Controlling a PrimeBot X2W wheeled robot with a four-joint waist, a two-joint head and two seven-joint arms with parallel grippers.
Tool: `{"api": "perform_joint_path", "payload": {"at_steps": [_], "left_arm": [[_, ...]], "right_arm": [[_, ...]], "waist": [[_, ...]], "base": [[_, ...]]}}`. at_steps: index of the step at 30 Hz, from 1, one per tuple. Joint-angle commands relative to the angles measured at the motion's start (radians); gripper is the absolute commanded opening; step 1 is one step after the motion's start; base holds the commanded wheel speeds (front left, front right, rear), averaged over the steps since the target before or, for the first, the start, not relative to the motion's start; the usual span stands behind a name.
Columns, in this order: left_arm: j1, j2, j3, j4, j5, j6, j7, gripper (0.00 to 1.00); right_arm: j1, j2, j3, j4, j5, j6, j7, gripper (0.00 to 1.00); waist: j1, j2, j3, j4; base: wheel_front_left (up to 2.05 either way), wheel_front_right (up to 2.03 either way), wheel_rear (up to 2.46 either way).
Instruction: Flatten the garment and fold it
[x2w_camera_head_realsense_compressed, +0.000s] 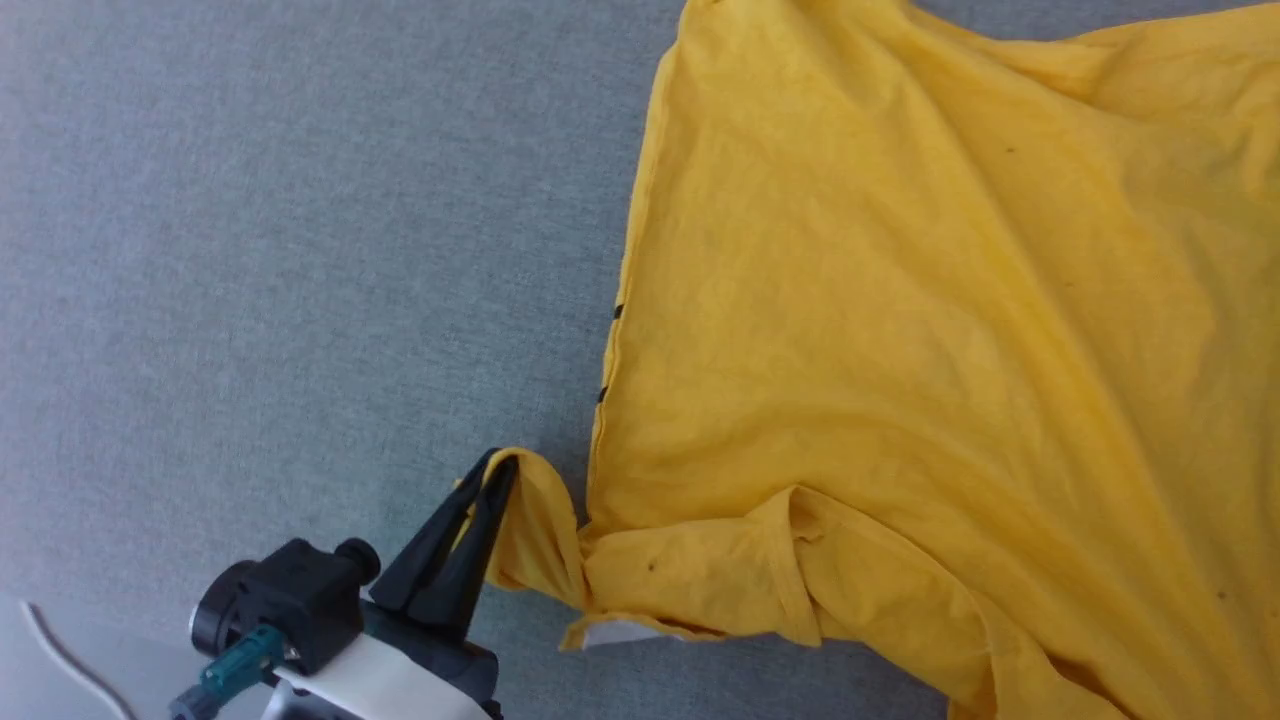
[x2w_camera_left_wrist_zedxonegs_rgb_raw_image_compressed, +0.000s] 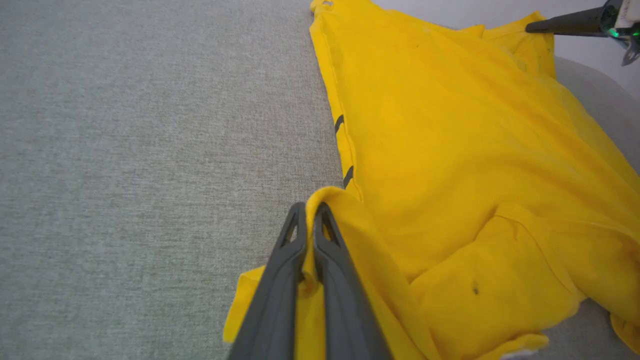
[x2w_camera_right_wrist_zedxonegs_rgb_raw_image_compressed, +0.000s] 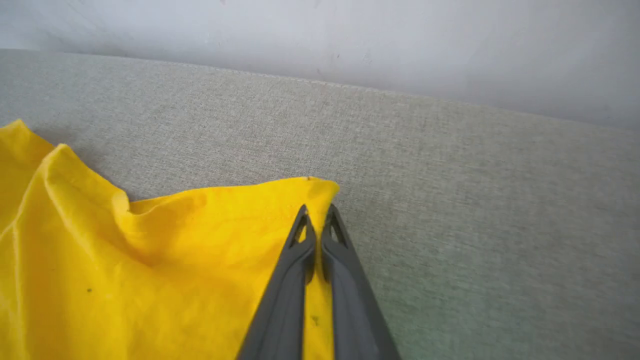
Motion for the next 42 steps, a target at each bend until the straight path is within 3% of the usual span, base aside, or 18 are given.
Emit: {"api": "perform_joint_path", "payload": {"at_steps": [1,5,11,19,24,30,31,32,35,42], "left_arm": [[-0.010,0.006,0.008,-0.005,0.007,0.006,-0.006,0.00],[-0.001,0.027,0.036,-0.017,0.018,0.019,-0.016,0.00],[0.026,0.048,0.061,-0.039,0.015,0.032,-0.015,0.00],[0.059,0.050,0.065,-0.059,-0.003,0.042,-0.010,0.00],[0.080,0.050,0.074,-0.047,-0.013,0.052,-0.015,0.00],[0.063,0.041,0.054,-0.015,-0.027,0.040,-0.005,0.00],[0.058,0.040,0.050,-0.010,-0.029,0.037,-0.003,0.00],[0.055,0.039,0.047,-0.007,-0.030,0.035,-0.001,0.00],[0.048,0.037,0.042,-0.003,-0.030,0.034,0.000,0.00],[0.026,0.033,0.024,-0.029,-0.007,0.033,-0.008,0.00]], "right_arm": [[0.021,-0.006,-0.017,-0.025,0.016,-0.001,-0.010,0.00],[0.105,-0.010,-0.118,-0.127,0.074,-0.001,-0.019,0.00],[0.326,0.018,-0.347,-0.285,0.145,-0.001,0.012,0.00],[0.757,0.228,-0.607,-0.444,0.207,-0.001,0.088,0.00],[0.904,0.291,-0.552,-0.394,0.161,-0.001,0.003,0.00],[0.867,0.303,-0.389,-0.219,0.139,-0.001,-0.158,0.00],[0.859,0.303,-0.374,-0.204,0.126,-0.001,-0.184,0.38],[0.848,0.303,-0.366,-0.195,0.121,-0.001,-0.207,1.00],[0.834,0.290,-0.364,-0.228,0.120,-0.001,-0.225,1.00],[0.757,0.184,-0.436,-0.551,0.170,-0.001,-0.154,1.00]], "waist": [[-0.0001,0.0001,-0.088,-0.083],[-0.0001,0.0001,-0.161,-0.146],[-0.0001,0.0001,-0.223,-0.225],[-0.0001,0.0001,-0.206,-0.263],[-0.0001,0.0001,-0.197,-0.267],[-0.0001,0.0001,-0.216,-0.266],[-0.0001,0.0001,-0.220,-0.264],[-0.0001,0.0001,-0.223,-0.263],[-0.0001,0.0001,-0.230,-0.259],[-0.0001,0.0001,-0.205,-0.224]], "base": [[0.00,0.00,0.00],[0.00,0.00,0.00],[0.00,0.00,0.00],[0.00,0.00,0.00],[0.00,0.00,0.00],[0.00,0.00,0.00],[0.00,0.00,0.00],[0.00,0.00,0.00],[0.00,0.00,0.00],[0.00,0.00,0.00]]}}
